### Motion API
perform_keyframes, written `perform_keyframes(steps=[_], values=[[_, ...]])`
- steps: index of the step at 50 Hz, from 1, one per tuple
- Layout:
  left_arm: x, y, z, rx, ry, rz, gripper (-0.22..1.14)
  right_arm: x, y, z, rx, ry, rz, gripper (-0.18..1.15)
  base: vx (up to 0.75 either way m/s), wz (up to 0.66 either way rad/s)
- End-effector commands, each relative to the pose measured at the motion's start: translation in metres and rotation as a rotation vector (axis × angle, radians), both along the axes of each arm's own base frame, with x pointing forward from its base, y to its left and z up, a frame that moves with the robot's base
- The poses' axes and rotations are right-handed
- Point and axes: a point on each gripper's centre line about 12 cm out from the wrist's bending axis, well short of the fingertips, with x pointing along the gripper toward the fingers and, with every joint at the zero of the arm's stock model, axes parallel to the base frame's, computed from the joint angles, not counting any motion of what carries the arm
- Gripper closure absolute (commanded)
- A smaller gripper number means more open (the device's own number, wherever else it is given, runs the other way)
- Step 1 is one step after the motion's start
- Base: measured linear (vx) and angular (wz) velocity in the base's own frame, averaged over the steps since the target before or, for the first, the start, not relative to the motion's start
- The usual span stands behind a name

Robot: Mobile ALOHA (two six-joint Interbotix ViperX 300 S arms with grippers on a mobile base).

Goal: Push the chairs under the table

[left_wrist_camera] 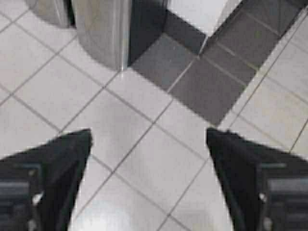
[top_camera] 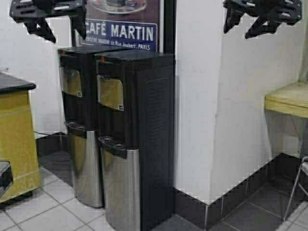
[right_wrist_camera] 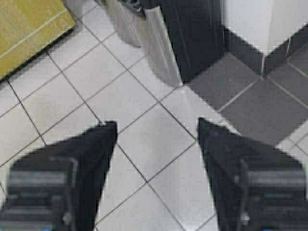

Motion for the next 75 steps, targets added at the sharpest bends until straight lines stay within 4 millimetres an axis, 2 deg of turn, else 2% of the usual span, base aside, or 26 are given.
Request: perform_keyframes(steps=[1, 15, 35, 44, 54, 60, 65, 75], values=[[0.003, -0.002, 0.008, -0.010, -0.027, -0.003, -0.10, 0.003, -0.001, 0.008, 0.004, -0.024, -0.003, 0.09, -0.28, -0.06], [0.002, -0.001, 0.008, -0.011, -0.027, -0.003, -0.10, 0.005, -0.002, 0.010, 0.002, -0.022, -0.011, 0.09, -0.25, -0.27], [0.008, -0.003, -0.010, 0.009, 0.020, -0.006, -0.10, 0.006, -0.003, 0.010, 0.010, -0.024, -0.014, 0.09, -0.17, -0.39], [0.011, 0.001, -0.008, 0.010, 0.009, 0.004, -0.10, 0.006, -0.002, 0.005, 0.011, -0.010, -0.017, 0.09, -0.09, -0.24], [0.009, 0.001, 0.001, 0.002, -0.015, 0.004, -0.10, 0.006, -0.003, 0.009, 0.014, -0.018, -0.018, 0.09, -0.06, -0.28], [0.006, 0.002, 0.007, -0.007, -0.031, 0.005, -0.10, 0.008, -0.002, 0.003, 0.009, -0.002, -0.019, 0.09, -0.01, -0.46], [0.004, 0.003, 0.005, -0.005, -0.025, 0.007, -0.10, 0.008, -0.002, -0.001, 0.004, 0.008, -0.018, 0.09, 0.00, -0.66], [0.003, 0.003, 0.000, -0.006, -0.011, 0.010, -0.10, 0.006, -0.003, 0.008, 0.016, -0.018, -0.020, 0.09, 0.02, -0.64]])
